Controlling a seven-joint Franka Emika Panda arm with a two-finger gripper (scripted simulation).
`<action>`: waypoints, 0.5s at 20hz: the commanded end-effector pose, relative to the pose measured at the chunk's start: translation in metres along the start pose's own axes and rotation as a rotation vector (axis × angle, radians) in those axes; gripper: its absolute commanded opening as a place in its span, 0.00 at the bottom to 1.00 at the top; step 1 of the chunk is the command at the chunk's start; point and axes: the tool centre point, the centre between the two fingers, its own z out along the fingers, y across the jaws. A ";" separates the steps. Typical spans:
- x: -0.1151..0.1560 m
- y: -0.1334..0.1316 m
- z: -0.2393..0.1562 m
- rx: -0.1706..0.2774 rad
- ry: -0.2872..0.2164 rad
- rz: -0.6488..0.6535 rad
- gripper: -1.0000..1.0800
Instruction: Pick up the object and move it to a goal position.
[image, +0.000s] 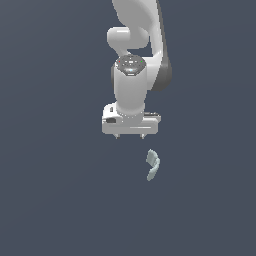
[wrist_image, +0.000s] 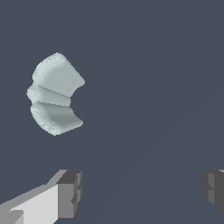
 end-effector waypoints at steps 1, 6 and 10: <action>0.000 0.000 0.000 0.000 0.000 0.000 0.62; -0.001 -0.009 0.003 -0.003 -0.007 -0.034 0.62; -0.001 -0.012 0.003 -0.004 -0.009 -0.041 0.62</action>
